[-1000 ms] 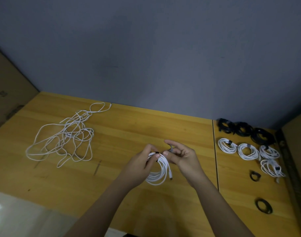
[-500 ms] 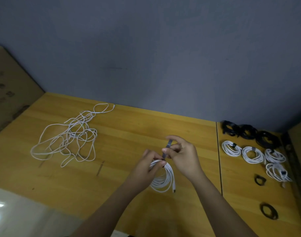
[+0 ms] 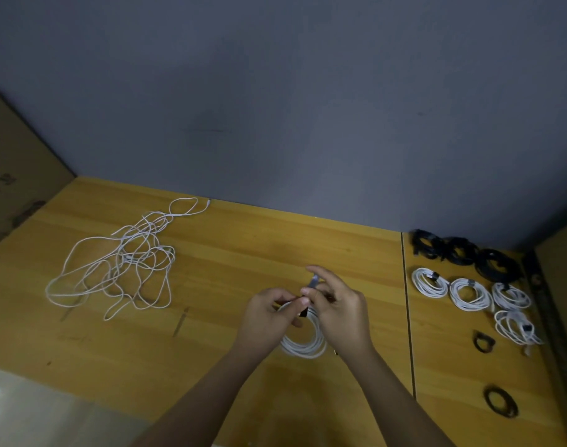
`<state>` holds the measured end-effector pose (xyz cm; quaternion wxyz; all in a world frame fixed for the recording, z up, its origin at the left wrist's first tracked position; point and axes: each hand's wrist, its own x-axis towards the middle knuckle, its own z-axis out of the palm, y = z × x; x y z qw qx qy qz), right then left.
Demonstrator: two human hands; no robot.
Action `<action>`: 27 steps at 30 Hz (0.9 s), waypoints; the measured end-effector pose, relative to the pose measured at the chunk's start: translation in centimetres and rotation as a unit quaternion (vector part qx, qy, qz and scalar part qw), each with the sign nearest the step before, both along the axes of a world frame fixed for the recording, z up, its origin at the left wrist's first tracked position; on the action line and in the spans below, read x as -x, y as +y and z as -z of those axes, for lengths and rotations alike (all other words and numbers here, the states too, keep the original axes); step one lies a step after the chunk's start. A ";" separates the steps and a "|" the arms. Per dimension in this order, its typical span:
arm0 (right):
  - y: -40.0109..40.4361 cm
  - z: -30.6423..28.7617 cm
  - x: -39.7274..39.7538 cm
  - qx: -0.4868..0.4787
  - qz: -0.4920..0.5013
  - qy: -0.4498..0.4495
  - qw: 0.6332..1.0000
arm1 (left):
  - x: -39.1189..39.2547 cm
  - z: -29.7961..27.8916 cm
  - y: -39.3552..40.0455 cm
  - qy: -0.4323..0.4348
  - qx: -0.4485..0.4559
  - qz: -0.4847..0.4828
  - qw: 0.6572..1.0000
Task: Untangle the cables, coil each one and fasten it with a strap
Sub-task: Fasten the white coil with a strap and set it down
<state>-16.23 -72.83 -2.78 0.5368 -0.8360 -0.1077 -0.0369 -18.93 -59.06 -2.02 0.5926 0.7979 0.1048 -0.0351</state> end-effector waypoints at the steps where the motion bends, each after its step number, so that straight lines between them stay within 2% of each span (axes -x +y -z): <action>1: -0.1 0.1 0.0 -0.004 0.006 -0.004 1.000 | -0.1 -0.1 0.0 0.007 0.015 -0.006 1.000; 7: -0.1 0.3 -0.4 -0.009 0.016 -0.043 0.999 | -0.5 -0.6 -0.6 0.045 0.100 -0.062 0.992; 14: -0.4 0.6 -0.2 -0.007 -0.012 -0.080 0.997 | -1.1 -0.2 -0.6 0.058 0.108 -0.045 0.991; 21: -0.6 0.2 -0.2 -0.043 0.020 -0.051 0.998 | -2.2 -0.5 -0.4 0.125 0.208 -0.062 0.968; 24: -0.8 -0.5 -0.7 -0.034 -0.002 -0.023 0.999 | -2.5 -0.8 -0.1 0.136 0.245 -0.046 0.959; 27: -1.4 -1.3 -0.9 -0.025 -0.022 -0.033 0.999 | -2.9 -1.2 0.2 0.153 0.289 -0.032 0.944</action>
